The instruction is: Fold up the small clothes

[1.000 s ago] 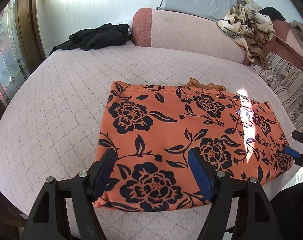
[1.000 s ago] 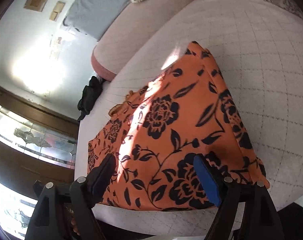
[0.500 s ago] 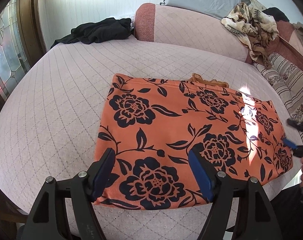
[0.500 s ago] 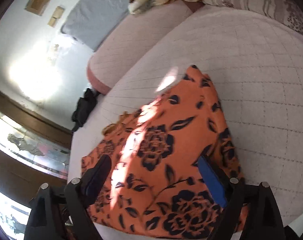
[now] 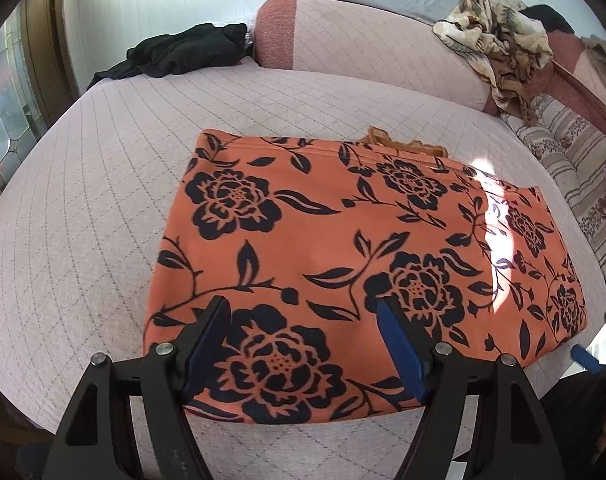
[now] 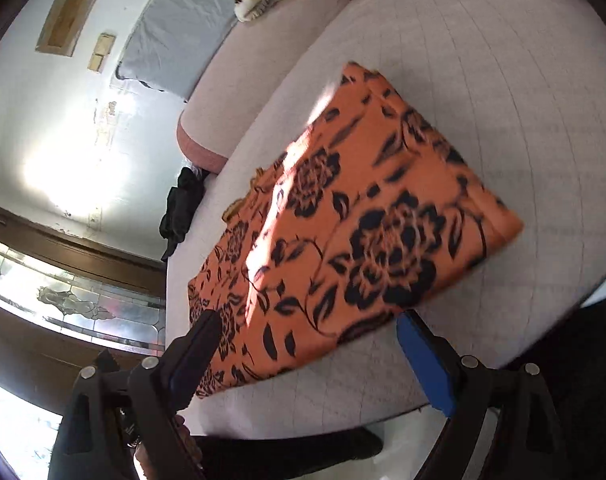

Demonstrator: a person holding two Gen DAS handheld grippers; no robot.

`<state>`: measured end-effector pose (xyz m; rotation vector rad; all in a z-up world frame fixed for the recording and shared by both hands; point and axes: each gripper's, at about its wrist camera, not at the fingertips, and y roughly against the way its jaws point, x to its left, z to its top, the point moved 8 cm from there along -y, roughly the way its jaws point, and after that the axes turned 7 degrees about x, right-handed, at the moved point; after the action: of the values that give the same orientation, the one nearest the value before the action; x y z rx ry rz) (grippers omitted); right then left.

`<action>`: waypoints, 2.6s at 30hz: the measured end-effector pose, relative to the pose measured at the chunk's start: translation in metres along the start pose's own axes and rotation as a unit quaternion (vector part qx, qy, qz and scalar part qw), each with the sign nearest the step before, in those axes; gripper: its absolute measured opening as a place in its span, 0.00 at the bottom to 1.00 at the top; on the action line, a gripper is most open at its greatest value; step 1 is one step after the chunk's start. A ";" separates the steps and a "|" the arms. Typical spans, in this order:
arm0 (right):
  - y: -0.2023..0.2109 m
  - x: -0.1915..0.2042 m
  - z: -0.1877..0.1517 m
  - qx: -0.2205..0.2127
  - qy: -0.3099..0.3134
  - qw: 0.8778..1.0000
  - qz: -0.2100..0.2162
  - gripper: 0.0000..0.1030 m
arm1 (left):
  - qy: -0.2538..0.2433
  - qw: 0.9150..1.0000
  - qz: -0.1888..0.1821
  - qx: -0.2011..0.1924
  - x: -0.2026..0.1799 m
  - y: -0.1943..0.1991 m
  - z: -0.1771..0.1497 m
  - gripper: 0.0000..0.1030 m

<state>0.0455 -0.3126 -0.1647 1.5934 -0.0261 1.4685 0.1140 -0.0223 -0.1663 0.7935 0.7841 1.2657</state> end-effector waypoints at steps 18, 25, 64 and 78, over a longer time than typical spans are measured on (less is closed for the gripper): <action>-0.004 -0.036 0.060 -0.059 -0.057 0.997 -0.014 0.88 | -0.031 0.999 0.023 0.007 -0.026 -0.006 0.002 0.74; -0.006 -0.037 0.064 -0.065 -0.064 0.996 -0.015 0.88 | -0.035 0.999 0.026 0.007 -0.032 -0.009 0.006 0.74; -0.024 -0.029 0.078 -0.044 -0.004 0.995 -0.094 0.61 | -0.047 0.998 0.032 -0.022 -0.057 -0.020 0.017 0.90; -0.029 -0.018 0.078 -0.040 0.034 0.989 -0.136 0.51 | -0.047 0.997 0.047 -0.037 -0.039 -0.012 0.016 0.93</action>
<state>0.1169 -0.3550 -0.1843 1.4196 0.1622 1.2914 0.1284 -0.0637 -0.1654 0.8319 0.6271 1.3228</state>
